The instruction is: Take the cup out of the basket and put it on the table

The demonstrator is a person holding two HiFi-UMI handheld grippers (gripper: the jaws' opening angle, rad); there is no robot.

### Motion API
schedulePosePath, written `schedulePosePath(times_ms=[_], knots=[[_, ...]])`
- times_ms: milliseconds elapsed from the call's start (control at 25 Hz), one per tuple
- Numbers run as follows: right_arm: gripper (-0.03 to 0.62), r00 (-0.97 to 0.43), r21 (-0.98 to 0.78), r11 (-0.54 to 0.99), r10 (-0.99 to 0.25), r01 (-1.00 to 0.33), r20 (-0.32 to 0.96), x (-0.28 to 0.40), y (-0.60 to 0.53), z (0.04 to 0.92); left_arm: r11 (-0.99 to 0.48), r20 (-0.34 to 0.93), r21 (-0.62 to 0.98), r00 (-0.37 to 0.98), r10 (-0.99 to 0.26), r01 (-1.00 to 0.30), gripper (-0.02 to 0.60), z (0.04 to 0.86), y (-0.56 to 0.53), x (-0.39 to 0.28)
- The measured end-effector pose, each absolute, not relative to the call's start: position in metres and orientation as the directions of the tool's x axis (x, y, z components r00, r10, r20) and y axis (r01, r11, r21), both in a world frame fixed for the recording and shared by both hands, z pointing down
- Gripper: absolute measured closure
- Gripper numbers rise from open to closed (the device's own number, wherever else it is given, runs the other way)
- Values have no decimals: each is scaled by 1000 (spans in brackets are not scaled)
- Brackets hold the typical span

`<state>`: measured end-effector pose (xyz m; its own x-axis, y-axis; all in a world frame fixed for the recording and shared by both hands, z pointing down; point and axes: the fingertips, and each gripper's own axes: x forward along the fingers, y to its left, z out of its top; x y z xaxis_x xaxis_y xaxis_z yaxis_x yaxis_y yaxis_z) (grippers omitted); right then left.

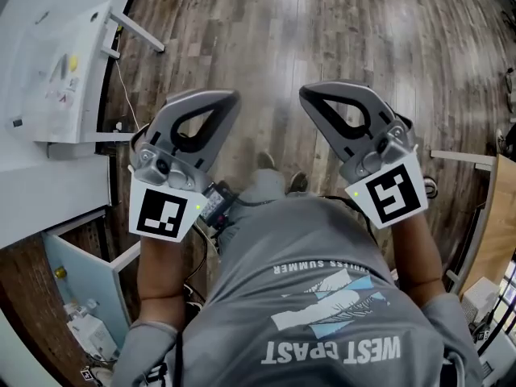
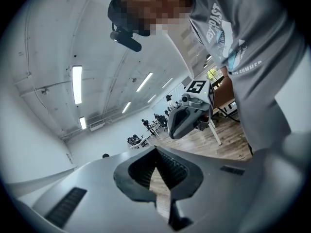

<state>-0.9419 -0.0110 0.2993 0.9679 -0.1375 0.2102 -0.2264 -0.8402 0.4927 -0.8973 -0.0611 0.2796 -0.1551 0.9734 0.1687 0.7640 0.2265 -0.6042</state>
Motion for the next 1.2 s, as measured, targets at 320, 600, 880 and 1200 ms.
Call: schedulePosePath(times_ms=[320,600,880,1200], knots=[[583,970,490,-854,-62,-173,234,-894,27,298,266,140,-602,-228,963,753,574,277,-20,-845],[583,974,500,-857,-11,-127,228,-865,58,292,281,139,-610,-250,958,741,574,275,4,-807],[583,974,485,-858,-74,-171,213,-835,112,289,220,167,-586,-150,974,780,574,283,45,-776],[583,964,539,-804,-160,-251,210,-870,208,283,187,113,-639,-150,982,746,574,272,151,-815]])
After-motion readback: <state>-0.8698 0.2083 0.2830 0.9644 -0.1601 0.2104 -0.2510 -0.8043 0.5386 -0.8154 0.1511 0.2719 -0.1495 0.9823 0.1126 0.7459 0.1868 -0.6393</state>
